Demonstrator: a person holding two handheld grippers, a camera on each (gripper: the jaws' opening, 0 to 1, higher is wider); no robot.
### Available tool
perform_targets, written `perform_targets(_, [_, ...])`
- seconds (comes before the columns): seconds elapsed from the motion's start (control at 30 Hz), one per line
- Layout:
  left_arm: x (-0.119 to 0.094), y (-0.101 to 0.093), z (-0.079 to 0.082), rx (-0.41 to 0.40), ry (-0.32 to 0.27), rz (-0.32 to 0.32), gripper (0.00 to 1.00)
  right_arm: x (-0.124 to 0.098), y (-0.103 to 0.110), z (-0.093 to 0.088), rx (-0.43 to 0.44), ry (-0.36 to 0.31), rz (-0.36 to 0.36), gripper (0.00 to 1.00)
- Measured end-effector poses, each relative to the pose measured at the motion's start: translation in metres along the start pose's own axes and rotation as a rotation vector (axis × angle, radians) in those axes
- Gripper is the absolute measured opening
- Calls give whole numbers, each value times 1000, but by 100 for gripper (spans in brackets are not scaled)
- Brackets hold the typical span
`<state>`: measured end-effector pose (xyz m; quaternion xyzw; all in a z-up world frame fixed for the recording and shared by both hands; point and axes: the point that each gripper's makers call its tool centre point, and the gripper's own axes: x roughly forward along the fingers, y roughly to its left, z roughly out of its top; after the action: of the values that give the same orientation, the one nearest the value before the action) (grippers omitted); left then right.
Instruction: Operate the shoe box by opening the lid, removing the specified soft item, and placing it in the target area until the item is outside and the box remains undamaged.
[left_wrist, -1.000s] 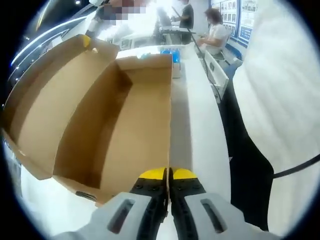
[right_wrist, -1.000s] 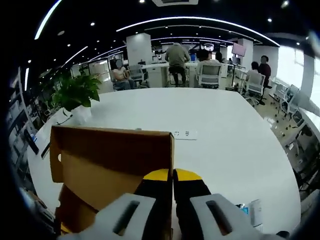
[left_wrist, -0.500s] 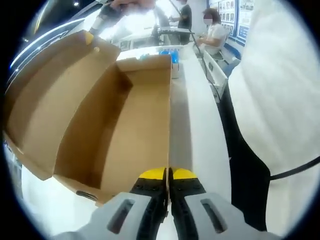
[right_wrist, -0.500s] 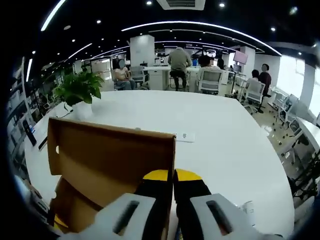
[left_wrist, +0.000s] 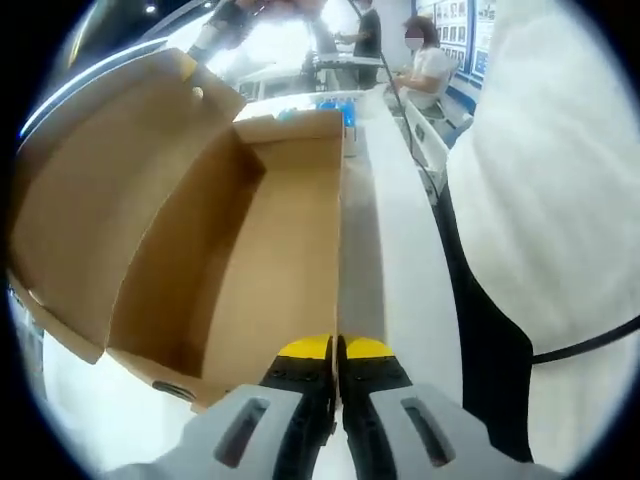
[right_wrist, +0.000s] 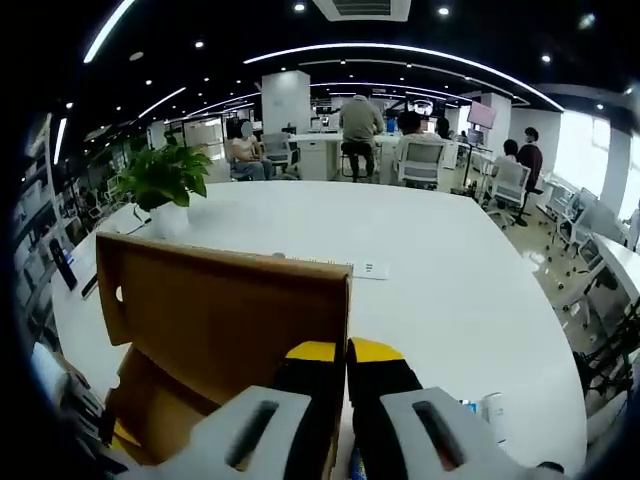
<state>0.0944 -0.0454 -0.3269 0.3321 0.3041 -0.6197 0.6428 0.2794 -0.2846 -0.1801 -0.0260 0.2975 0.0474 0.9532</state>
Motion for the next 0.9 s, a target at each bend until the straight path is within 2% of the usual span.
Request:
perform_targets(0.1, [0,0,0,1,-1,0,1,-7,1,-3,-22,5,1,0])
perform_targets(0.37, [0,1,-1,2,-1,-3,1,-20,3,-10,-12,2,8,0])
perform_targets(0.9, [0,1,-1,4,-4,-2,1,-31,5,-19,-13,-12,4,0])
